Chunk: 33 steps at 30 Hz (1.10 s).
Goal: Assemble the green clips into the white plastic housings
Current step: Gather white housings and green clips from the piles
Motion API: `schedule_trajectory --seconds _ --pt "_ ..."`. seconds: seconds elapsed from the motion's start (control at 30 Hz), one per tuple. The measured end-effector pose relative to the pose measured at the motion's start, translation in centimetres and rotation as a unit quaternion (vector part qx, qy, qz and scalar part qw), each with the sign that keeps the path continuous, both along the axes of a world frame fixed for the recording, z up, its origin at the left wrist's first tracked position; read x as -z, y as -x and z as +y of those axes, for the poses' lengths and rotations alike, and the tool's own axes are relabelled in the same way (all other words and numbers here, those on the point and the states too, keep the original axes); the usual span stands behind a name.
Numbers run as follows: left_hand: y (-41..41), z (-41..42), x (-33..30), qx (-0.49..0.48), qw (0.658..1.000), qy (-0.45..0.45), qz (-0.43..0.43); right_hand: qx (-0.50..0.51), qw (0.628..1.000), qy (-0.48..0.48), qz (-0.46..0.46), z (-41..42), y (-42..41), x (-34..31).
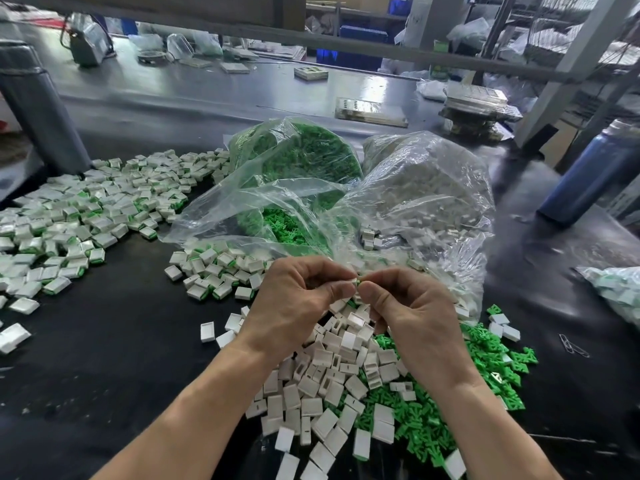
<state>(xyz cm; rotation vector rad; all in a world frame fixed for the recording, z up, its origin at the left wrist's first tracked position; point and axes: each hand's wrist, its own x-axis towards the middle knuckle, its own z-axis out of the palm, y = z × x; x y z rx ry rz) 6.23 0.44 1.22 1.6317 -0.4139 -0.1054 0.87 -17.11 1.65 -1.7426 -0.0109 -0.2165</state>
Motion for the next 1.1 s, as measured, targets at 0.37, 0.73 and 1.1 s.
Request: schedule_trajectory --seconds 0.37,0.73,1.1 --pt "0.57 -0.06 -0.54 -0.008 0.998 -0.048 -0.030 0.005 0.999 0.037 0.017 -0.09 0.08 -0.39" --pt "0.78 -0.06 -0.84 -0.021 0.999 -0.035 -0.024 0.026 0.999 -0.029 0.016 0.46 0.10 -0.25" --pt "0.93 -0.31 -0.76 -0.031 0.999 0.004 -0.010 0.028 0.994 -0.095 0.040 0.62 0.24 -0.35"
